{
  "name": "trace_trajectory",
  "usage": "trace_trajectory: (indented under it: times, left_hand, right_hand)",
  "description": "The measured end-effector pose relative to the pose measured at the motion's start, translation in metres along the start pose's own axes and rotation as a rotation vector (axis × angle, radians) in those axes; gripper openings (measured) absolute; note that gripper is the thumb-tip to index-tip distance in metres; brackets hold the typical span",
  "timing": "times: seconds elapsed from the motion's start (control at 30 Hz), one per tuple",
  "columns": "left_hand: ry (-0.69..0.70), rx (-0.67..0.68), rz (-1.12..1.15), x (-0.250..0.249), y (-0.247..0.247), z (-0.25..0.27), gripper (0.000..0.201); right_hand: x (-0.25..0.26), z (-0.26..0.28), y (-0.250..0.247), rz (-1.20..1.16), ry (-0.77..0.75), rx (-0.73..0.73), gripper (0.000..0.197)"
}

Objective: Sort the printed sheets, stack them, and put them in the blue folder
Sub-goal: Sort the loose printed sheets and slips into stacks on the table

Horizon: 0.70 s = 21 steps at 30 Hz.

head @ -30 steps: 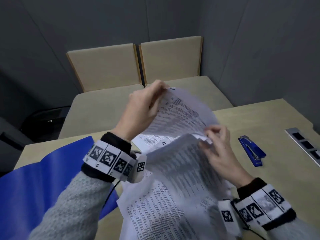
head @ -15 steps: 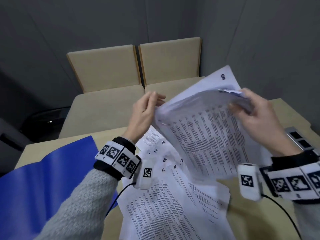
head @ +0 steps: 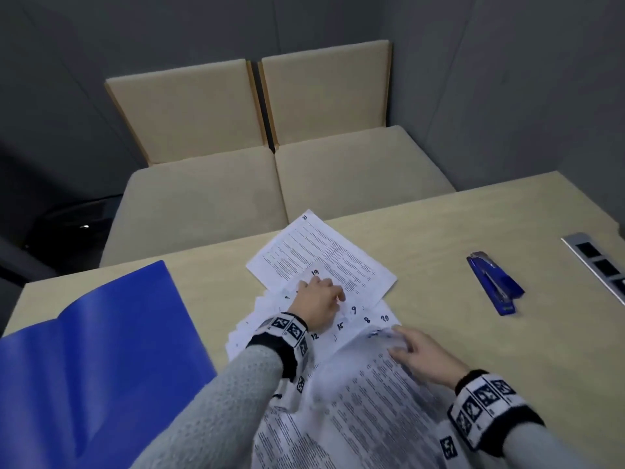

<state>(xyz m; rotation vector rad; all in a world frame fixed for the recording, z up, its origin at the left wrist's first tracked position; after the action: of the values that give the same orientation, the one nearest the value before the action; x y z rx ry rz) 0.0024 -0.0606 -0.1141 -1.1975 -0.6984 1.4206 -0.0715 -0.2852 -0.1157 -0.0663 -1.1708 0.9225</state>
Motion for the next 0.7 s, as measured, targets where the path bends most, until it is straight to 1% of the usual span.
trace_trajectory:
  times: [0.07, 0.13, 0.23, 0.33, 0.4, 0.53, 0.6, 0.7]
  left_hand:
    - [0.002, -0.018, -0.049, -0.001, 0.005, -0.001, 0.021]
    - [0.014, -0.029, -0.037, 0.001, 0.008, -0.002, 0.021]
    - [0.017, -0.039, 0.043, 0.005, 0.009, 0.000, 0.020]
    - [0.025, -0.029, 0.100, 0.008, 0.008, 0.003, 0.017]
    - [0.068, -0.053, 0.050, 0.007, 0.008, 0.006, 0.016]
    - [0.151, -0.110, -0.056, 0.004, 0.007, 0.008, 0.021]
    - [0.151, -0.104, -0.068, 0.002, 0.005, 0.008, 0.023]
    - [0.144, -0.082, -0.134, 0.000, -0.002, 0.005, 0.016]
  right_hand:
    - [0.004, -0.003, 0.004, 0.097, -0.031, -0.036, 0.051]
    - [0.006, -0.005, 0.004, 0.176, -0.090, -0.042, 0.040]
    - [0.006, -0.005, 0.008, 0.242, -0.179, -0.036, 0.004]
    - [0.004, -0.003, 0.015, 0.309, -0.307, -0.072, 0.013]
    - [0.005, 0.000, 0.020, 0.327, -0.365, -0.087, 0.011]
    - [0.007, 0.004, 0.026, 0.313, -0.401, -0.099, 0.014]
    - [0.008, 0.004, 0.027, 0.304, -0.411, -0.097, 0.013]
    - [0.008, 0.003, 0.027, 0.288, -0.416, -0.098, 0.013]
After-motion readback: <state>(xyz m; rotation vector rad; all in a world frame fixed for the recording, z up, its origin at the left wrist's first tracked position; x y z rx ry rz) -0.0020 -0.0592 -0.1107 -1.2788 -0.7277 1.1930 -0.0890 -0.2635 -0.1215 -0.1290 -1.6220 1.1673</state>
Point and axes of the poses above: each hand's wrist, its own z-axis away from the middle knuckle, its own y-axis out of the palm, x = y × z, the point moved 1 cm from there along -z, towards the middle knuckle, and after that the axes turned 12 degrees about -y, right-handed, at the moved point
